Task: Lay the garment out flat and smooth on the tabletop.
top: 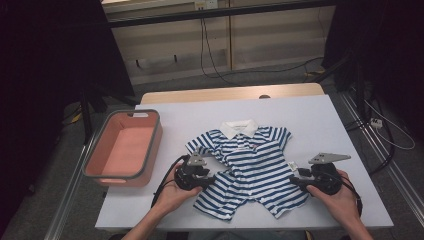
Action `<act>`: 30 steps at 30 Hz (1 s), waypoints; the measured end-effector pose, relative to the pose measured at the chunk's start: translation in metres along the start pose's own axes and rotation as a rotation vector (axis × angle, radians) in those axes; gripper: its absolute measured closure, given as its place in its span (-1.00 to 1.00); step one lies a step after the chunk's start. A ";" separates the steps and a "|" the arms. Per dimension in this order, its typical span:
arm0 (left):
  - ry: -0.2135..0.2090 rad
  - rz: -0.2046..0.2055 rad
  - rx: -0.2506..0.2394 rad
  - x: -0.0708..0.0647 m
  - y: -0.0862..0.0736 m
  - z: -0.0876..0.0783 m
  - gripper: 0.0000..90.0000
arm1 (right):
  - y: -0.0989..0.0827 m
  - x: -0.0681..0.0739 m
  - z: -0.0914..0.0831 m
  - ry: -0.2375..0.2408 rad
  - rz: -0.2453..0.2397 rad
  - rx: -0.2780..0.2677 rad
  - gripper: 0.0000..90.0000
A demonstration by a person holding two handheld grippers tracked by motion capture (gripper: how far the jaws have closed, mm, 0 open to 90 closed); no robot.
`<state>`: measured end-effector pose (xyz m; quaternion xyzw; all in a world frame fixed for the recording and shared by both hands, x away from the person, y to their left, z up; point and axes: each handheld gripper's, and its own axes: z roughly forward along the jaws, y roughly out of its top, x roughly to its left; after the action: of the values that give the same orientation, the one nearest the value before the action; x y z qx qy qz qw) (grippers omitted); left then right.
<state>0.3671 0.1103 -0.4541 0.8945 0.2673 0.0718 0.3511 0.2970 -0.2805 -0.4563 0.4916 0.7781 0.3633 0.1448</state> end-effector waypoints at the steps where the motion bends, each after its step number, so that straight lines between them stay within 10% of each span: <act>1: -0.010 0.002 -0.001 -0.001 0.000 0.000 0.47 | -0.001 -0.001 0.002 -0.007 -0.001 0.009 0.15; 5: -0.051 0.008 0.021 -0.003 -0.002 -0.004 0.94 | -0.003 0.001 0.003 -0.029 -0.015 0.004 0.25; 12: -0.065 0.002 0.047 -0.005 -0.010 -0.014 1.00 | -0.006 0.002 -0.002 0.011 0.004 0.020 0.95; 30: -0.098 -0.062 0.047 -0.004 -0.052 -0.053 1.00 | -0.016 0.021 -0.019 0.037 -0.045 0.039 1.00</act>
<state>0.3242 0.1710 -0.4491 0.8962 0.2792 0.0105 0.3446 0.2657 -0.2745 -0.4521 0.4699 0.7985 0.3536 0.1287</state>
